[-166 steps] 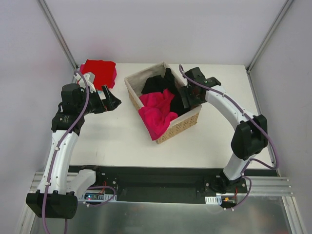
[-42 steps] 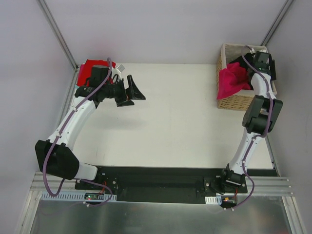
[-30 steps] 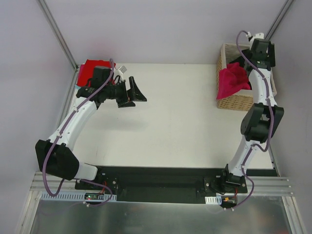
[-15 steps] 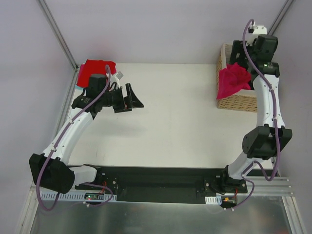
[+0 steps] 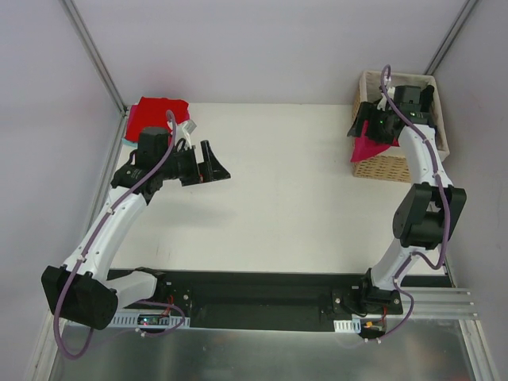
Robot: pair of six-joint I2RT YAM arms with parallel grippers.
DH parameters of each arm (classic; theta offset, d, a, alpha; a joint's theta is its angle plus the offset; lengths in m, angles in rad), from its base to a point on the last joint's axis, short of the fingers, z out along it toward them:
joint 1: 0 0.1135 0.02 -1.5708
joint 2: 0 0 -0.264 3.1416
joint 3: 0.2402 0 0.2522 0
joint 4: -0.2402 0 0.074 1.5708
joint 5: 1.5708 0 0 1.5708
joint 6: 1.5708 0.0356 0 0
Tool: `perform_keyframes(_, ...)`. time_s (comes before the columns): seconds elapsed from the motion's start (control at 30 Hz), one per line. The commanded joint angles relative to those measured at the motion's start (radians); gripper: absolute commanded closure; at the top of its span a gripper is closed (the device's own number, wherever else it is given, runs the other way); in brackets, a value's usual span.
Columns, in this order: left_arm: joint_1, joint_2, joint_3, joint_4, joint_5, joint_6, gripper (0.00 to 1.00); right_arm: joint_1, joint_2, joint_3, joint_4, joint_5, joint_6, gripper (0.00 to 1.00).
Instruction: Fold and stack the t-shirts
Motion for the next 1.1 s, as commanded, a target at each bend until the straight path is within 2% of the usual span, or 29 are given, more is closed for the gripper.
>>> perform_keyframes(0.0,-0.001,-0.023,0.004,0.027,-0.010,0.036,0.09,0.025,0.012,0.072,-0.101,-0.008,0.013,0.21)
perform_keyframes(0.03,0.001,-0.024,0.004,0.027,-0.007,0.036,0.09,0.030,0.027,0.082,-0.113,0.001,0.010,0.26)
perform_keyframes(0.07,0.001,-0.022,0.006,0.029,-0.005,0.037,0.08,0.034,0.036,0.103,-0.149,0.024,-0.002,0.43)
perform_keyframes(0.13,0.004,-0.024,0.006,0.029,-0.009,0.040,0.09,0.048,0.067,0.174,-0.202,0.036,-0.025,0.64)
perform_keyframes(0.17,0.005,-0.024,0.006,0.029,-0.009,0.040,0.09,0.056,0.102,0.201,-0.270,0.073,-0.050,0.81)
perform_keyframes(0.27,0.018,-0.029,0.004,0.022,-0.010,0.043,0.09,0.080,0.150,0.283,-0.378,0.160,-0.103,0.98)
perform_keyframes(0.4,0.030,-0.044,0.000,0.021,-0.010,0.045,0.09,0.086,0.155,0.286,-0.430,0.289,-0.194,0.99)
perform_keyframes(0.5,0.036,-0.058,-0.009,0.015,-0.010,0.046,0.09,0.105,0.149,0.277,-0.463,0.450,-0.251,0.99)
perform_keyframes(0.77,0.056,-0.085,-0.006,-0.037,-0.021,0.074,0.09,0.109,0.133,0.203,-0.437,0.656,-0.323,0.99)
perform_keyframes(1.07,0.062,-0.136,-0.002,-0.073,-0.010,0.074,0.08,0.116,0.248,0.335,-0.463,0.668,-0.289,0.99)
